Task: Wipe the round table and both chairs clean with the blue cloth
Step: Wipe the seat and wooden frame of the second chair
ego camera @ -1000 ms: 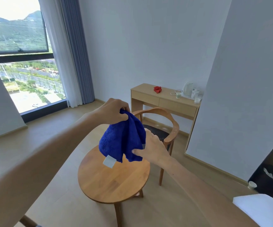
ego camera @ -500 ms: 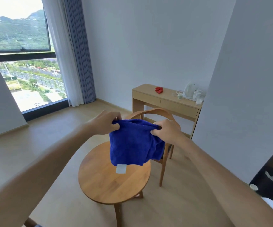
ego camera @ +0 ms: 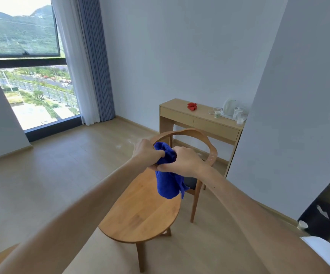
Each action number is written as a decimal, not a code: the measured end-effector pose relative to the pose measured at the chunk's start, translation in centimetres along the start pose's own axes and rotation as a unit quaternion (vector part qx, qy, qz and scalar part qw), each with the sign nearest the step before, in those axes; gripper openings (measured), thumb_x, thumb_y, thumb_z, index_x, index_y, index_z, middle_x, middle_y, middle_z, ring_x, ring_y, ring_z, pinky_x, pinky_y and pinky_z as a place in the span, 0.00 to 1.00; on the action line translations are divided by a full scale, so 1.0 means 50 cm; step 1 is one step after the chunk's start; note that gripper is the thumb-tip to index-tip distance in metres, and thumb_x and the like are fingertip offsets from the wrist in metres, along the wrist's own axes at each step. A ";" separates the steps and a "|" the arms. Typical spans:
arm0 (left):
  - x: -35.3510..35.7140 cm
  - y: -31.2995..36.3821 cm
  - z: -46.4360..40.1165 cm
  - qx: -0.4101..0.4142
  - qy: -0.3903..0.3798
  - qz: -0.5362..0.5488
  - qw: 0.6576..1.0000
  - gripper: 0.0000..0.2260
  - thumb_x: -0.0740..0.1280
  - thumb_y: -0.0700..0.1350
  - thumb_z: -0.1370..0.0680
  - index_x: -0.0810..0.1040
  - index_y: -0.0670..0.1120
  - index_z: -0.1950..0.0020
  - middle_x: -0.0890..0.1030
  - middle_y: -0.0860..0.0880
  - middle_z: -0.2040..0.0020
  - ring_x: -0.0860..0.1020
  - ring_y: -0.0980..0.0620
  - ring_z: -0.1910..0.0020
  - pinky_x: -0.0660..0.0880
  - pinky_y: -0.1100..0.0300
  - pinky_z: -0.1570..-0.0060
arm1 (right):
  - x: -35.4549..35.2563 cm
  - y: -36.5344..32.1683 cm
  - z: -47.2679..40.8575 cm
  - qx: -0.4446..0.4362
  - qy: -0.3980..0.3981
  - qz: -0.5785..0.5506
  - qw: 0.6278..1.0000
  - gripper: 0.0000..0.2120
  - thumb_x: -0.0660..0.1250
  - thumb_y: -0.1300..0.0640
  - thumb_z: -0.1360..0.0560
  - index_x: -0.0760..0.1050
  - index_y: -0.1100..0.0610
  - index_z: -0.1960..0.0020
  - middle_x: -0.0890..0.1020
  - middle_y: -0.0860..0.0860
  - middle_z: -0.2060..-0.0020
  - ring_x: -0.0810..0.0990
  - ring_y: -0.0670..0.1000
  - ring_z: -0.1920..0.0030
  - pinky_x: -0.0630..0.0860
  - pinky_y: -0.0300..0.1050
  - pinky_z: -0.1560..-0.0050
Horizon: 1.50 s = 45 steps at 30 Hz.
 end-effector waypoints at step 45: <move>0.481 0.158 -0.482 0.095 -0.254 0.286 0.919 0.19 0.73 0.42 0.27 0.74 0.55 0.39 0.82 0.53 0.45 0.82 0.53 0.47 0.81 0.53 0.56 | -0.193 0.587 -0.301 0.042 0.082 -0.328 0.940 0.32 0.72 0.63 0.27 0.63 0.46 0.30 0.75 0.48 0.37 0.75 0.50 0.38 0.74 0.58 0.37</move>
Point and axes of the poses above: each hand's wrist, its own z-axis away from the middle knuckle, its own x-axis out of the palm, y = z × x, the point moved 5 cm from there along -z, towards the middle knuckle
